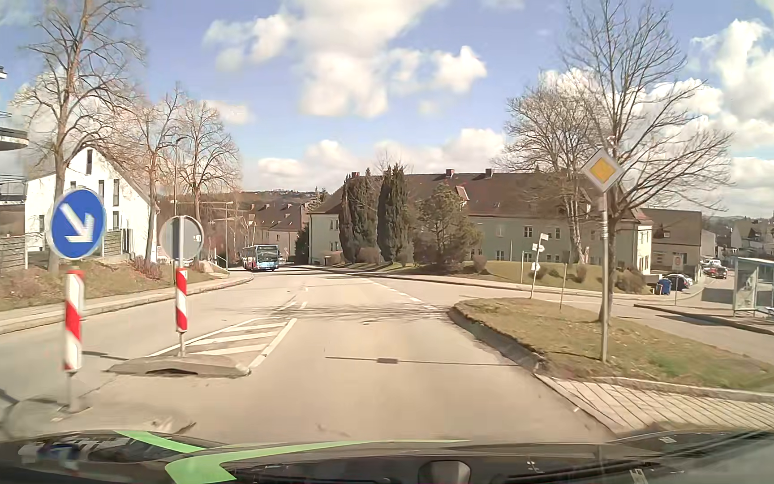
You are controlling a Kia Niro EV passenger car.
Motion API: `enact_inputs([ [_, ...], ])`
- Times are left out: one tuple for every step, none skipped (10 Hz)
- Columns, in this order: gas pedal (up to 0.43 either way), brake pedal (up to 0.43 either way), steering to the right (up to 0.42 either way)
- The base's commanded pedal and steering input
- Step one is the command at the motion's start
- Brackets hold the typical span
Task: Follow the waypoints while adhering to traffic rules and regulations
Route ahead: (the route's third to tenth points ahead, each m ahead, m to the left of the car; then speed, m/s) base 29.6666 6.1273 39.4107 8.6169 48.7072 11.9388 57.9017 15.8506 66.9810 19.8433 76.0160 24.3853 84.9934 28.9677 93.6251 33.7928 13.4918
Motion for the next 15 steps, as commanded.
enact_inputs([
  [0.0,0.098,-0.035],
  [0.0,0.067,-0.037],
  [0.0,0.061,-0.037],
  [0.0,0.055,-0.036],
  [0.0,0.024,-0.035],
  [0.0,0.0,-0.033],
  [0.0,0.0,-0.035],
  [0.0,0.0,-0.038],
  [0.0,0.0,-0.038],
  [0.0,0.0,-0.038],
  [0.0,0.0,-0.038],
  [0.0,0.0,-0.038],
  [0.0,0.0,-0.037],
  [0.0,0.0,-0.035],
  [0.0,0.0,-0.033],
])
